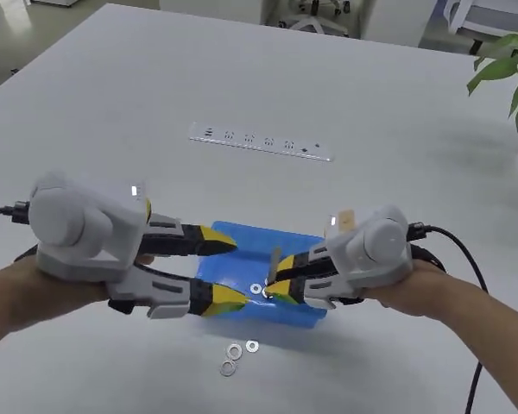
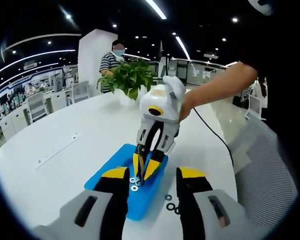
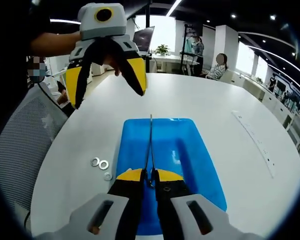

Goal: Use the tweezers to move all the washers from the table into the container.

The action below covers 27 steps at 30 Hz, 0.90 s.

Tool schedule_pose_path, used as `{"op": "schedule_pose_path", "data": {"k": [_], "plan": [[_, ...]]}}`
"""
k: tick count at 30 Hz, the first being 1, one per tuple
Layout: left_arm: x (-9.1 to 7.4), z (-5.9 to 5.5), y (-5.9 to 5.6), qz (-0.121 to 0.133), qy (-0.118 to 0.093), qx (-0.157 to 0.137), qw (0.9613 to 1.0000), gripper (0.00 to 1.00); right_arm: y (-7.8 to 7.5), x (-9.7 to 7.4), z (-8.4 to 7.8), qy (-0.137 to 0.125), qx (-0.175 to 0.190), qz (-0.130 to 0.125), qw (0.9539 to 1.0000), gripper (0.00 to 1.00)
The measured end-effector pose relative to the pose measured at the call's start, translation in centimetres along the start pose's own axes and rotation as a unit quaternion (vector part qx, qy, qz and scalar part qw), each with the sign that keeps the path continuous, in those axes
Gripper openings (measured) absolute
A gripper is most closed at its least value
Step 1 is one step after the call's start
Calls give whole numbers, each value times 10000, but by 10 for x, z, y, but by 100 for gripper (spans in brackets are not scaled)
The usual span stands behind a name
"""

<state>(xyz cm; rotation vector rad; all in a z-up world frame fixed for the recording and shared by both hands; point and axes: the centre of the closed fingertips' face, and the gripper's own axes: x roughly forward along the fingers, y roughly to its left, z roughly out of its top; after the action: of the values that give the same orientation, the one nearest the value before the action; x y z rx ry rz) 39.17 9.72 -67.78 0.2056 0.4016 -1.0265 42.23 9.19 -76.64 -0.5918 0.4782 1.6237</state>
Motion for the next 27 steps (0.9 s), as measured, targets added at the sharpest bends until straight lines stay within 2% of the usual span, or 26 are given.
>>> {"op": "schedule_pose_path", "data": {"k": [6, 13, 17, 21, 27], "plan": [[11, 9, 9, -39, -20, 129, 9999, 30, 0, 1, 1, 1, 7, 26, 10000, 10], [23, 12, 16, -58, 19, 290, 9996, 22, 1, 0, 1, 15, -28, 50, 10000, 10], [30, 12, 16, -140, 57, 404, 9991, 17, 1, 0, 0, 26, -96, 74, 9999, 10], [37, 10, 14, -291, 186, 565, 9978, 14, 2, 0, 0, 49, -245, 116, 9996, 10], [42, 11, 9, -393, 210, 619, 9971, 9, 3, 0, 0, 67, -311, 141, 9994, 10]]}}
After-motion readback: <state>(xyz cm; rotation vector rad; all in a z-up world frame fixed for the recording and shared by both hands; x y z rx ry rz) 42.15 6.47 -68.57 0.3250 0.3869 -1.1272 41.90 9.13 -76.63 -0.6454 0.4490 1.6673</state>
